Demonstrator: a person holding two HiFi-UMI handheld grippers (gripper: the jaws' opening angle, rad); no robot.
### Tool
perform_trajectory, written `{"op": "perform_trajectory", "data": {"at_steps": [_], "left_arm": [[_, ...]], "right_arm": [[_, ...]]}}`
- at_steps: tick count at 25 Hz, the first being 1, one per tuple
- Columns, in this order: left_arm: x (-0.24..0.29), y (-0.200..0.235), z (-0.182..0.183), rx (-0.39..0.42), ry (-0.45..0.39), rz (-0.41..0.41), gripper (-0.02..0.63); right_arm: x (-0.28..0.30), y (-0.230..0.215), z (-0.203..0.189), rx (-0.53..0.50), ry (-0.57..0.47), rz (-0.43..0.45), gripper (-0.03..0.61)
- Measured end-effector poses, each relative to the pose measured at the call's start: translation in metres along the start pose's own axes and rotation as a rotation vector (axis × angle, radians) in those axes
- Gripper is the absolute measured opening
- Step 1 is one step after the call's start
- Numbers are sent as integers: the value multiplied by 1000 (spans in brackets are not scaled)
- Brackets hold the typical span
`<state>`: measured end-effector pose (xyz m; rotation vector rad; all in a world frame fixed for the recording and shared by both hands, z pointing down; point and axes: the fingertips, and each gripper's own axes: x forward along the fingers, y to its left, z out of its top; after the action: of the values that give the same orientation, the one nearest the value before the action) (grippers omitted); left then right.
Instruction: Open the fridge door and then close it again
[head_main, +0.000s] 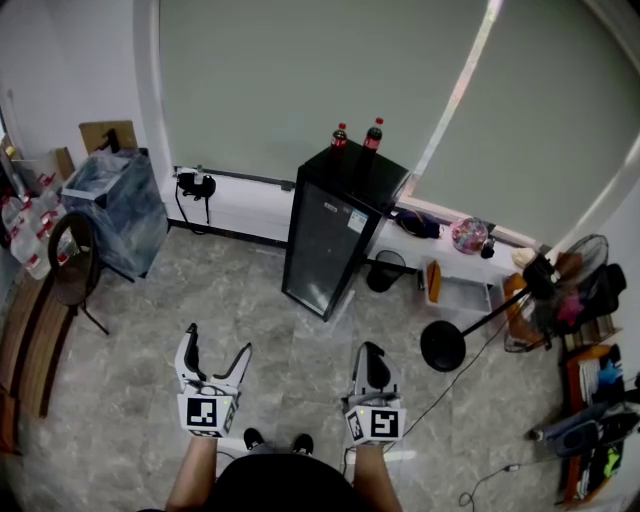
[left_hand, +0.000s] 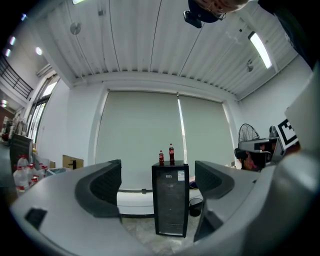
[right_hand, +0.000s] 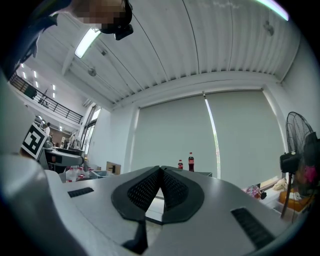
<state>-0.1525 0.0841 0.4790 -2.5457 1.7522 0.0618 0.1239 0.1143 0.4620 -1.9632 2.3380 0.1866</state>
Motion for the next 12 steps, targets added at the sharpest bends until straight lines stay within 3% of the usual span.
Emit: {"op": "perform_trajectory", "data": {"at_steps": [5, 8, 12], "left_arm": [[-4, 13, 4, -12, 31, 5, 446], [-6, 23, 3, -9, -1, -6, 446], [-10, 37, 0, -16, 56, -19, 446]], "right_arm": [[5, 16, 2, -6, 0, -2, 9], [9, 28, 2, -5, -2, -2, 9], [12, 44, 3, -10, -5, -6, 9]]}}
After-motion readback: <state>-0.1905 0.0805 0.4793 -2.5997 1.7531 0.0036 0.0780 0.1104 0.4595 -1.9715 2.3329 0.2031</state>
